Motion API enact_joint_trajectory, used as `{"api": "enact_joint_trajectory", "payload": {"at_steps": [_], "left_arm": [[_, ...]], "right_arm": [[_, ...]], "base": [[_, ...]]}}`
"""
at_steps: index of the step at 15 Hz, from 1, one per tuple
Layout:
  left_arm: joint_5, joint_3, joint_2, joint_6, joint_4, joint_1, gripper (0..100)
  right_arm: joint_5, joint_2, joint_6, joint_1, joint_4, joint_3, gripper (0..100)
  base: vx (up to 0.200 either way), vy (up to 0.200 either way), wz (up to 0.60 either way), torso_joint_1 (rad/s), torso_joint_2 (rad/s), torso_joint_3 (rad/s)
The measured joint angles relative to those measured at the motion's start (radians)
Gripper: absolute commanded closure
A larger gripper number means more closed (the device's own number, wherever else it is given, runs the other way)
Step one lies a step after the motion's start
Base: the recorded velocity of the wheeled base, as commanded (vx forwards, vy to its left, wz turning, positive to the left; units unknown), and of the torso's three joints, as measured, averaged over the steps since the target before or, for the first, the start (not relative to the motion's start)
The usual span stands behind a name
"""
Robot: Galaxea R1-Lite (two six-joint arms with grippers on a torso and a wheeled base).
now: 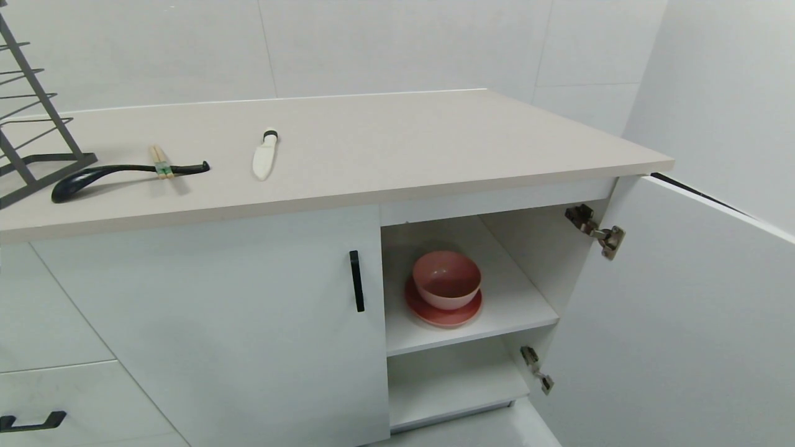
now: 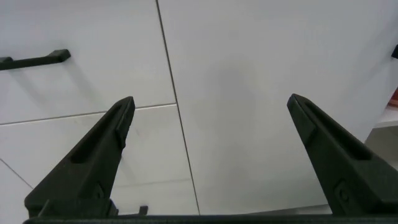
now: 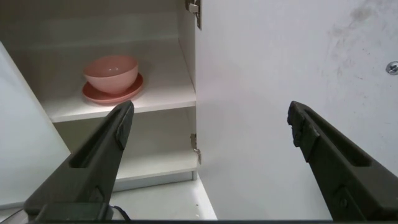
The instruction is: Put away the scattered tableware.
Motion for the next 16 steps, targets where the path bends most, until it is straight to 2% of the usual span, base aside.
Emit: {"api": "enact_joint_trajectory", "payload": {"at_steps": [5,7,8,10,11,12,16], "left_arm": [[0.010,0.000,-0.001,0.000,-0.035,0.000,0],[0.004,0.000,-0.001,-0.010,0.001,0.000,0],[-0.023,0.000,-0.001,-0.021,0.006,0.000,0],[-0.136,0.001,-0.001,-0.090,0.055,-0.001,0],[-0.172,-0.001,-0.001,-0.108,0.089,-0.001,0],[-0.179,-0.002,-0.001,-0.109,0.083,-0.002,0],[-0.181,0.000,-0.001,-0.100,0.066,-0.001,0]], "right_arm": [[0.000,0.000,-0.001,0.000,0.000,0.000,0],[0.000,0.000,0.000,0.000,-0.001,0.000,0],[0.000,0.000,0.000,0.000,-0.001,0.000,0],[0.000,0.000,0.000,0.000,0.000,0.000,0],[0.000,0.000,0.001,0.000,-0.001,0.000,0],[0.000,0.000,0.001,0.000,0.000,0.000,0],[0.000,0.000,0.005,0.000,0.001,0.000,0]], "base": [[0.000,0.000,0.00,0.000,0.00,0.000],[0.000,0.000,0.00,0.000,0.00,0.000],[0.000,0.000,0.00,0.000,0.00,0.000],[0.000,0.000,0.00,0.000,0.00,0.000],[0.000,0.000,0.00,0.000,0.00,0.000],[0.000,0.000,0.00,0.000,0.00,0.000],[-0.200,0.000,0.00,0.001,0.00,0.000]]}}
